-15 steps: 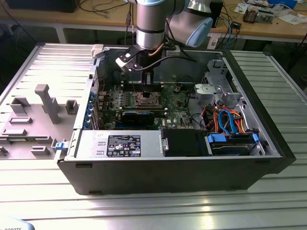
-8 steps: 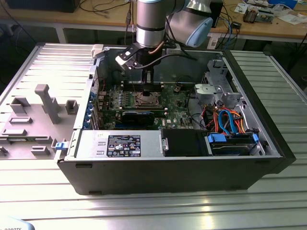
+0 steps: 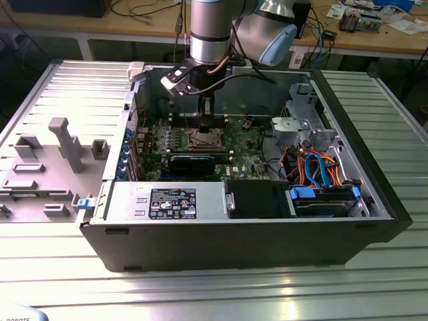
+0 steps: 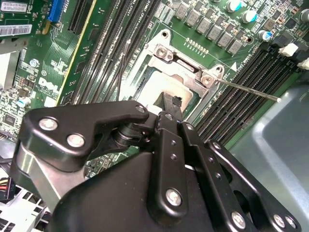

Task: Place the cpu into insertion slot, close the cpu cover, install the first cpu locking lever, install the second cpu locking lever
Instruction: 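Install the first cpu locking lever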

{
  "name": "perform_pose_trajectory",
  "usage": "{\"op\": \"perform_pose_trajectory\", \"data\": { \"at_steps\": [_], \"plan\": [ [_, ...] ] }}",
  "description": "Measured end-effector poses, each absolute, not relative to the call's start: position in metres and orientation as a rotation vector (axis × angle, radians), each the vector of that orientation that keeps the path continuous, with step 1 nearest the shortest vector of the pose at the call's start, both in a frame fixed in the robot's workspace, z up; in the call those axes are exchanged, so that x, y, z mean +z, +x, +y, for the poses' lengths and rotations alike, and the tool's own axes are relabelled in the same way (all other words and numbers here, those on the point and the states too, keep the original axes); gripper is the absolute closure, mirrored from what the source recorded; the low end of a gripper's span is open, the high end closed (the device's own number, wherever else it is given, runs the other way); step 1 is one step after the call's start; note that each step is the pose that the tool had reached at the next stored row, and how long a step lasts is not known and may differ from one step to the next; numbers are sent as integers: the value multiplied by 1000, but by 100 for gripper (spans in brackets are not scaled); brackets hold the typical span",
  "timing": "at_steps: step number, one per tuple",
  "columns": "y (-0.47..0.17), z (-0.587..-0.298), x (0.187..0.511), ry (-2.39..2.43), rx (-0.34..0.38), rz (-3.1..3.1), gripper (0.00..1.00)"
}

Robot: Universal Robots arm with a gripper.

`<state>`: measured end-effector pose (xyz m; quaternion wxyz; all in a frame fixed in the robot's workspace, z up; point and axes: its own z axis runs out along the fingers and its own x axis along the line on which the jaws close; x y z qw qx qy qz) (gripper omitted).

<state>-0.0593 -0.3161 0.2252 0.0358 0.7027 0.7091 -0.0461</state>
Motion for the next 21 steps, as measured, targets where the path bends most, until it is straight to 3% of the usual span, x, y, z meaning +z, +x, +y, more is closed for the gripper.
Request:
{"op": "perform_pose_trajectory", "data": {
  "at_steps": [7,21],
  "plan": [
    [-59,-319,225,2186,-85,2207,89],
    [-59,-319,249,2187,-84,2207,89]
  ]
}}
